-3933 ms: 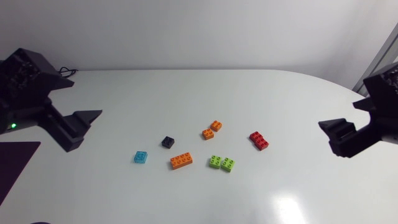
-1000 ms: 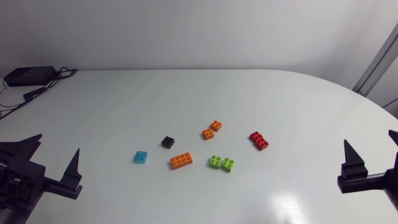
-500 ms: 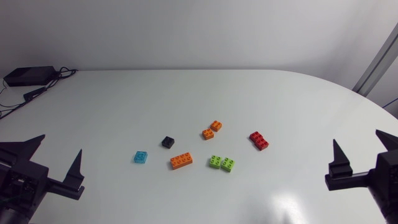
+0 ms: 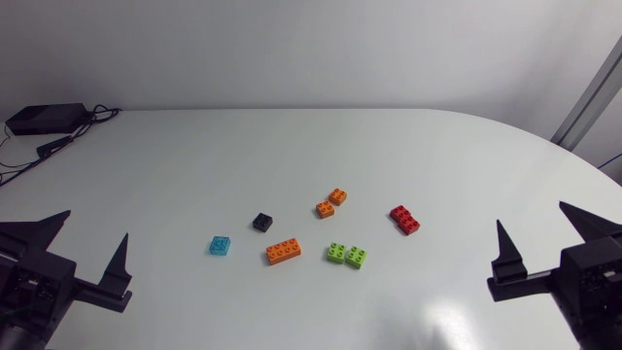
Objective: Separate the duplo bricks
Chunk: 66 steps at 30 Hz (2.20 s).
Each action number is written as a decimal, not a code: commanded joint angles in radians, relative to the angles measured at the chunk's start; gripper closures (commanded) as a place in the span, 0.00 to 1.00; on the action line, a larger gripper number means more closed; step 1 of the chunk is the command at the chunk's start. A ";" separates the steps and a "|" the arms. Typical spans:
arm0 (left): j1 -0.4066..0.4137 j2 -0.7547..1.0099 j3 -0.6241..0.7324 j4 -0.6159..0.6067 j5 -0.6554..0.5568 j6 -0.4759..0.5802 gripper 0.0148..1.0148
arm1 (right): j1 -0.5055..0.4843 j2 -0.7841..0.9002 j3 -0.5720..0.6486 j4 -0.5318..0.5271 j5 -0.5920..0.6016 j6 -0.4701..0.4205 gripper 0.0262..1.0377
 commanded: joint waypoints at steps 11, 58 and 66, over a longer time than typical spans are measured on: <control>-0.005 -0.015 -0.024 0.006 -0.001 0.012 0.03 | 0.003 -0.006 -0.095 -0.001 -0.104 -0.031 0.04; 0.097 -0.021 -0.083 0.227 0.036 -0.291 0.03 | -0.325 -0.011 -0.095 -0.001 -0.357 0.406 0.04; 0.094 -0.021 -0.083 0.243 0.036 -0.353 0.03 | -0.308 -0.009 -0.126 0.114 -0.377 0.214 0.04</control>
